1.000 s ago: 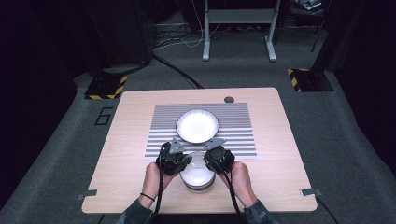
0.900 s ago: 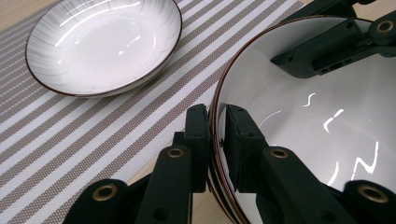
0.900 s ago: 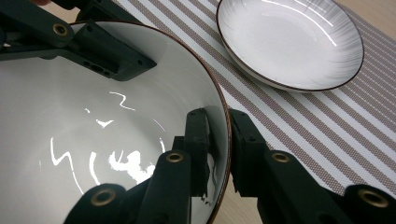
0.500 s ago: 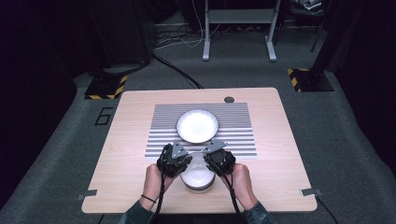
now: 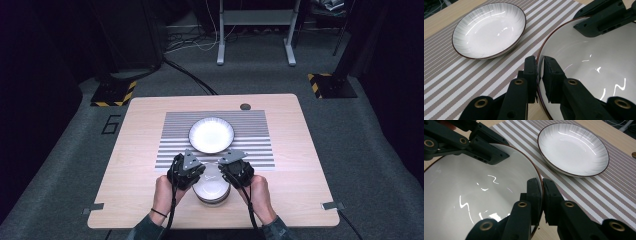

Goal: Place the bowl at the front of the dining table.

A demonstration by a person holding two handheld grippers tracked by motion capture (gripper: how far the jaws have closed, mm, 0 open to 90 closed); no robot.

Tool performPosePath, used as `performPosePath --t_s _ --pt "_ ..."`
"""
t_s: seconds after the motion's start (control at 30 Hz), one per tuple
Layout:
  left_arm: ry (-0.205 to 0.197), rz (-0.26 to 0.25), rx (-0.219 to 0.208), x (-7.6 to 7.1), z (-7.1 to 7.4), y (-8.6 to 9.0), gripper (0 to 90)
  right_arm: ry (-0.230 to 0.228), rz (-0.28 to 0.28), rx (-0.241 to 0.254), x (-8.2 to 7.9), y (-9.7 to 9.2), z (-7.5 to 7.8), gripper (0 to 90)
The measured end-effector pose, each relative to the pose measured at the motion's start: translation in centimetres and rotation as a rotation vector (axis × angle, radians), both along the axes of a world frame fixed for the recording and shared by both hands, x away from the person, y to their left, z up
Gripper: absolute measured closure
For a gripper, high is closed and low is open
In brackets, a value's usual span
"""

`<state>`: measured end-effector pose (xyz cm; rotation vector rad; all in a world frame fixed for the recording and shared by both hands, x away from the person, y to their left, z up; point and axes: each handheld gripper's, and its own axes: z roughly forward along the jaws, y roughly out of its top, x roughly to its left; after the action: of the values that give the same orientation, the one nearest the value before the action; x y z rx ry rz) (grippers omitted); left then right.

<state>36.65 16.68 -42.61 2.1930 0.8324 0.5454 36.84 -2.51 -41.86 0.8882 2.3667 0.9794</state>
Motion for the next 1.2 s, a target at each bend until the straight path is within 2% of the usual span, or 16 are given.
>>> performPosePath --t_s 0.03,0.1,0.17,0.27,0.37,0.53,0.57,0.63,0.67,0.8,0.87,0.9,0.93,1.03,1.1,1.2 --pt "-0.004 0.0 0.0 -0.1 0.0 0.0 80.9 0.016 -0.014 0.009 -0.2 0.0 0.1 84.5" --pt "-0.012 -0.002 0.002 -0.1 0.1 0.0 81.1 0.004 -0.009 0.011 -0.3 -0.1 0.2 84.7" --pt "-0.021 -0.001 -0.002 -0.2 0.2 0.0 81.2 -0.011 -0.007 0.008 -0.5 0.0 0.2 84.8" --pt "-0.042 0.007 -0.007 -0.4 0.4 0.0 81.4 -0.062 0.001 -0.008 -0.7 0.0 0.3 84.6" --pt "-0.058 0.01 -0.004 -0.5 0.5 0.0 81.8 -0.075 -0.005 -0.006 -0.8 0.1 0.3 84.5" --pt "-0.08 0.005 -0.007 -0.8 0.4 0.2 82.6 -0.061 -0.016 -0.001 -0.6 0.3 0.1 82.1" --pt "-0.08 0.005 -0.007 -0.8 0.4 0.2 82.9 -0.061 -0.016 -0.001 -0.6 0.3 0.1 82.1" --pt "-0.075 0.01 -0.012 -0.8 0.3 0.2 83.1 -0.033 -0.009 0.002 -0.3 0.4 -0.1 75.9" --pt "-0.067 0.007 -0.016 -0.7 0.3 0.3 83.2 -0.001 -0.014 -0.002 0.1 0.8 -0.5 74.7" --pt "-0.056 0.002 -0.02 -0.5 0.3 0.5 83.4 0.005 -0.033 -0.013 0.5 1.0 -0.9 79.0" --pt "-0.054 0.004 -0.027 -0.5 0.2 0.5 83.2 0.024 -0.035 0.012 0.6 0.8 -0.9 79.8" --pt "-0.051 0.004 -0.023 -0.4 0.2 0.5 83.0 0.001 -0.022 0.005 0.6 0.7 -0.9 80.3" --pt "-0.047 0.002 -0.027 -0.3 0.2 0.5 82.5 0.013 -0.037 0.007 0.4 0.8 -0.9 80.8" --pt "-0.034 -0.003 -0.029 -0.1 0.2 0.4 81.6 -0.019 -0.023 0.02 0.0 0.3 -0.5 83.1" --pt "-0.039 -0.006 -0.009 -0.1 0.2 0.3 81.5 -0.035 -0.029 0.01 -0.2 0.4 -0.5 83.2" --pt "-0.047 -0.006 -0.013 -0.2 0.2 0.4 82.0 -0.046 -0.029 0.019 -0.3 0.4 -0.5 83.1"
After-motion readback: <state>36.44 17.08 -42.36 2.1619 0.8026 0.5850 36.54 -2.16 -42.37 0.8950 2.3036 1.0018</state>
